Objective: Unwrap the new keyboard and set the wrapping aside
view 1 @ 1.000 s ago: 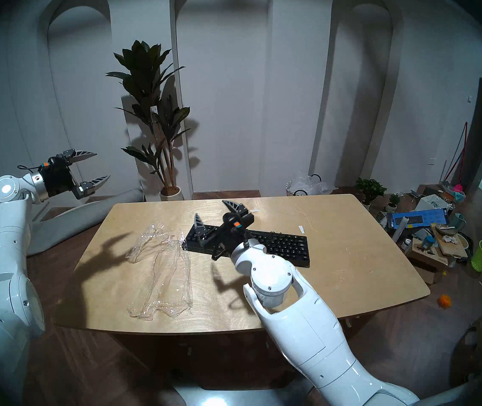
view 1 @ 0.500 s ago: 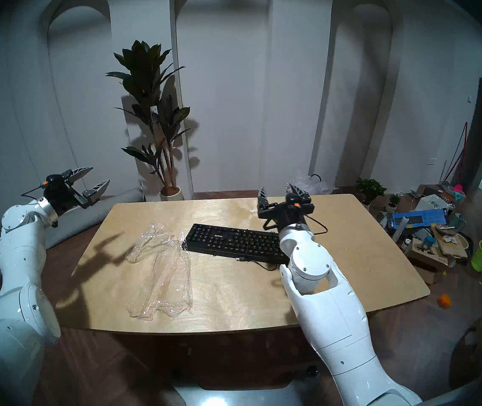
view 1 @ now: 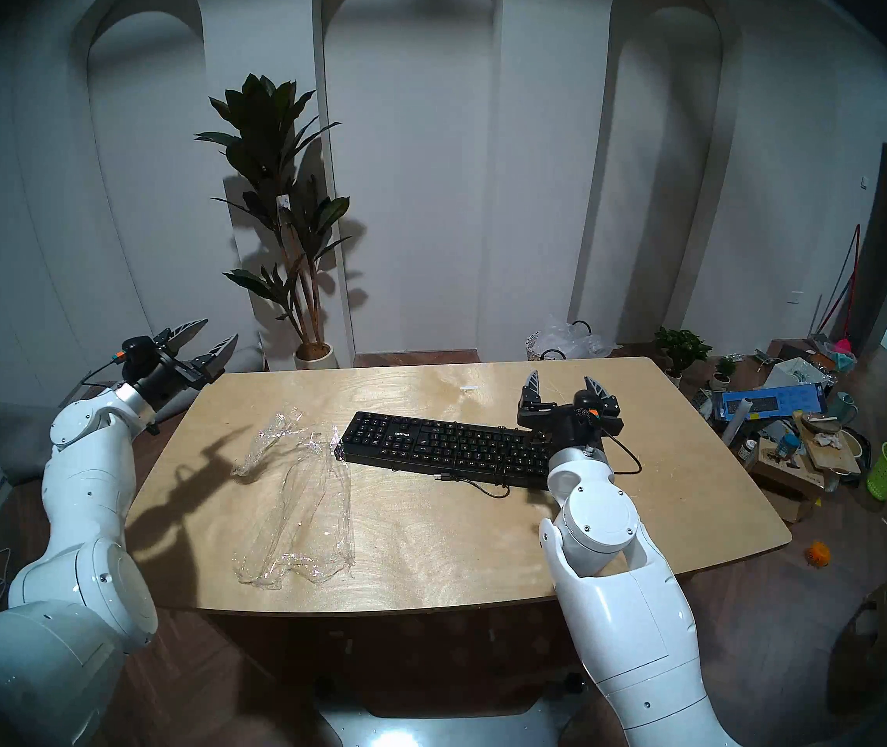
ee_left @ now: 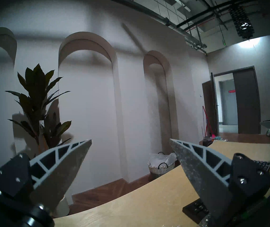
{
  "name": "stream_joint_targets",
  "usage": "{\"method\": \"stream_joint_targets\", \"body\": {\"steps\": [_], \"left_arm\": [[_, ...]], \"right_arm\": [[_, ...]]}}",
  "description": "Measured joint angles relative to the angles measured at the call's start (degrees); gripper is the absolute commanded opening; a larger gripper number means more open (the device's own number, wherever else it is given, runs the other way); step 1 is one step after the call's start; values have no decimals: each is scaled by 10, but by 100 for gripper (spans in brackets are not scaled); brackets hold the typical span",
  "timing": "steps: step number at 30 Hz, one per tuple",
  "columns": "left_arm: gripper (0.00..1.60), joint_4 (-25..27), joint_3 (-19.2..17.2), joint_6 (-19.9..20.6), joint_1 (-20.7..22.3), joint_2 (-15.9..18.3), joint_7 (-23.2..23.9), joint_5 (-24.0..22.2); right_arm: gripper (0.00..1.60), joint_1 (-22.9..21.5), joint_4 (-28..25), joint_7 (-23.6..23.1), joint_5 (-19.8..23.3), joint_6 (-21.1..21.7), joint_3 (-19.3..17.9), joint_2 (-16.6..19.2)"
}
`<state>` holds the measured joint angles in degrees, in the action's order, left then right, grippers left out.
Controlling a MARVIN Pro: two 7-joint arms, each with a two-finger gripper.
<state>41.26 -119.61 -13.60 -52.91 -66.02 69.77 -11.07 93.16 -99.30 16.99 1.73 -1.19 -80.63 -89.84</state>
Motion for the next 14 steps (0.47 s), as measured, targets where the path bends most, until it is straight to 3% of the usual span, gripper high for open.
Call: {"method": "stream_joint_targets", "body": {"steps": [14], "left_arm": [[160,11,42,8,-5,-114,-2,-22]], "right_arm": [[160,65,-42,43,34,-17,-39,-5]]}}
